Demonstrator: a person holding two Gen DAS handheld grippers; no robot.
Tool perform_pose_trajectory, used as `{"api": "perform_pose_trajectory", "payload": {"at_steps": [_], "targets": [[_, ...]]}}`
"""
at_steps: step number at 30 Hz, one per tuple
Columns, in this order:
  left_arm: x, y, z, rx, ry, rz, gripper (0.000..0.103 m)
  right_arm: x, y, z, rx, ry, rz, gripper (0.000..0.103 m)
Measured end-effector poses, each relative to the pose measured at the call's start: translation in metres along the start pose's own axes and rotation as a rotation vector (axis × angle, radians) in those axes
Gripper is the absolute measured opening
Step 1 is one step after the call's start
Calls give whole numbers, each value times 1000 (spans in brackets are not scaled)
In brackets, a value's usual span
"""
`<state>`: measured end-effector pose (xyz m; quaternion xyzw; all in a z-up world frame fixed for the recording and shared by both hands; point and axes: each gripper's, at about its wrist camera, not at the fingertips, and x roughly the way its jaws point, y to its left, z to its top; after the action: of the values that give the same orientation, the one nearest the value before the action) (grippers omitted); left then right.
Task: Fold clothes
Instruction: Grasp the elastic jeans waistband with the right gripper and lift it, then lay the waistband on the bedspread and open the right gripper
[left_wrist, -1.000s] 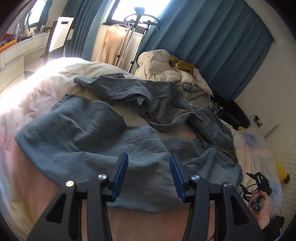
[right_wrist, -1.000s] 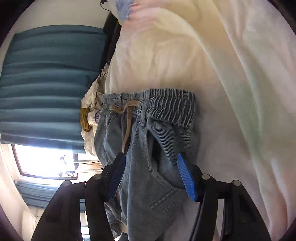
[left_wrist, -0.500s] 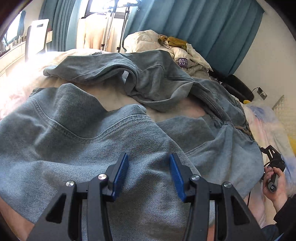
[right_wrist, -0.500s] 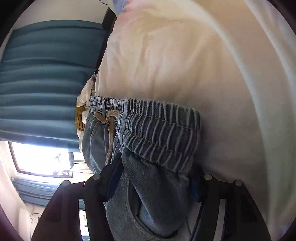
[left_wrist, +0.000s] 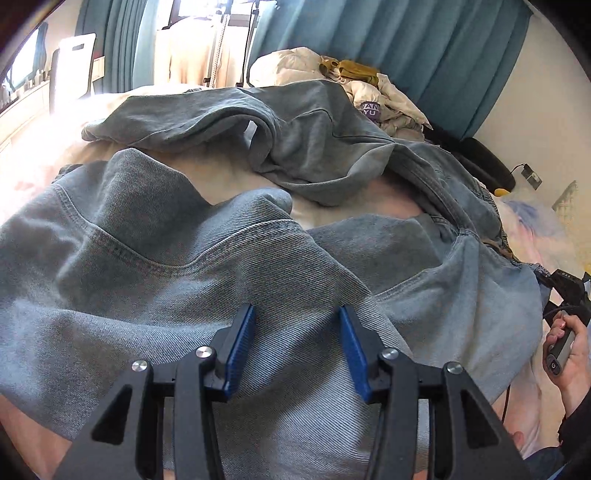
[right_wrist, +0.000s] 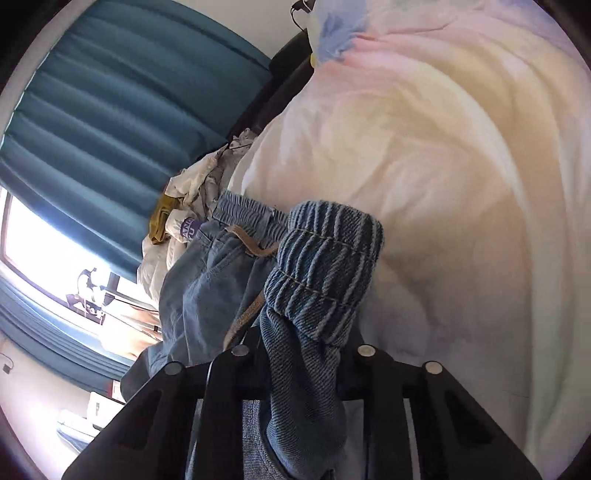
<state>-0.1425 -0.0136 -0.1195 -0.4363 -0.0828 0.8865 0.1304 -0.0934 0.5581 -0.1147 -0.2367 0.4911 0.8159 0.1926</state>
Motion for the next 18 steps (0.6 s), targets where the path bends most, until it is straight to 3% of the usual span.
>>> {"api": "perform_pose_trajectory", "payload": {"at_steps": [6, 10, 15, 18], "targets": [[-14, -10, -1, 31, -27, -51, 48, -34, 40, 25, -147, -54, 25, 16], [-17, -15, -1, 49, -45, -66, 48, -56, 42, 55, -130, -88, 53, 15], [-11, -10, 1, 33, -28, -46, 48, -85, 20, 89, -146, -164, 16, 15], [-6, -4, 0, 15, -12, -34, 48, -84, -21, 97, -127, -144, -47, 15]]}}
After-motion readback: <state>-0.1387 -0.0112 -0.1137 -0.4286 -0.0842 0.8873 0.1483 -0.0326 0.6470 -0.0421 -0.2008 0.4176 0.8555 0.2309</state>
